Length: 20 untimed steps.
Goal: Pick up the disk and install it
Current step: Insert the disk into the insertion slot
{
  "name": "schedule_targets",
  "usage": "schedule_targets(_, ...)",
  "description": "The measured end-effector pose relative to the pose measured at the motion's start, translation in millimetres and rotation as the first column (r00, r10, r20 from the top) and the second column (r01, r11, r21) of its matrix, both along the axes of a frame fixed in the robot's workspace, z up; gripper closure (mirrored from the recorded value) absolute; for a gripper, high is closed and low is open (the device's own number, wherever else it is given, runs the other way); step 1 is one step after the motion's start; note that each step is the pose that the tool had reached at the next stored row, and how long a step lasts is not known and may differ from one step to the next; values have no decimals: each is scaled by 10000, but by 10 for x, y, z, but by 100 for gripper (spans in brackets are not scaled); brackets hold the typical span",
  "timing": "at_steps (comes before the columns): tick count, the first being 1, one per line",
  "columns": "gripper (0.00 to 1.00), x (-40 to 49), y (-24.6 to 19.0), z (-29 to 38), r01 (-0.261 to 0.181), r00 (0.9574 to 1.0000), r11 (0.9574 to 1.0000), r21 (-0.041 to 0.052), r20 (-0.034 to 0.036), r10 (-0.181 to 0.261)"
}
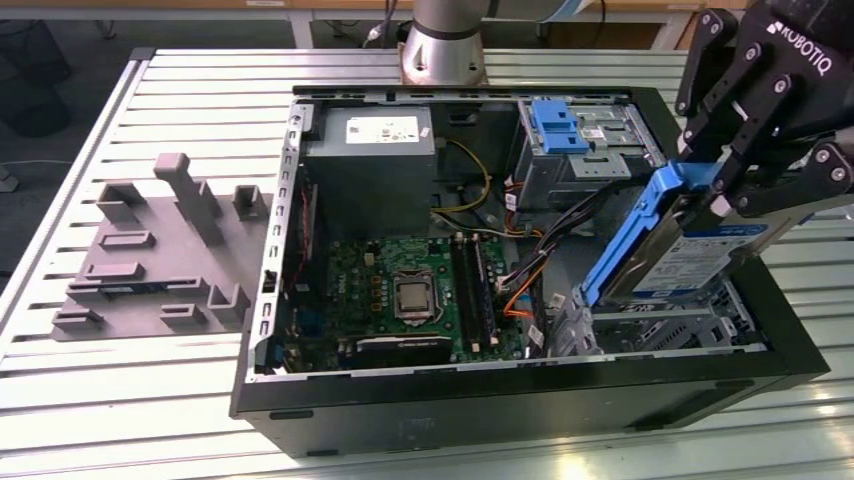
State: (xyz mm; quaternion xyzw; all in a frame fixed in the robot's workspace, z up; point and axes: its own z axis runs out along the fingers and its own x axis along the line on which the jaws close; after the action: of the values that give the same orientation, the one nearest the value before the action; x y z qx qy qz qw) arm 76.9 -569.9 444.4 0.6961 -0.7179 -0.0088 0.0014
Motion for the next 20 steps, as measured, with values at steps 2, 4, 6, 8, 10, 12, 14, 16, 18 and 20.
schedule_targets(2,64,0,-2,-17,0,10000,10000,-2,2,0)
schedule_targets(4,64,0,-2,-29,0,10000,10000,-2,2,0)
schedule_targets(6,64,0,-3,-36,0,10000,10000,0,2,0)
schedule_targets(8,64,0,-3,-35,0,10000,10000,-2,2,0)
schedule_targets(10,64,0,-3,-36,0,10000,10000,-1,3,0)
schedule_targets(12,64,0,-3,-36,0,10000,10000,-1,3,0)
schedule_targets(14,64,0,-3,-37,0,10000,10000,0,2,0)
schedule_targets(16,63,0,-3,-37,0,10000,10000,1,3,0)
schedule_targets(18,56,0,-3,-38,0,10000,10000,-1,3,0)
schedule_targets(20,56,0,-3,-66,1,10000,10000,7,3,-1)
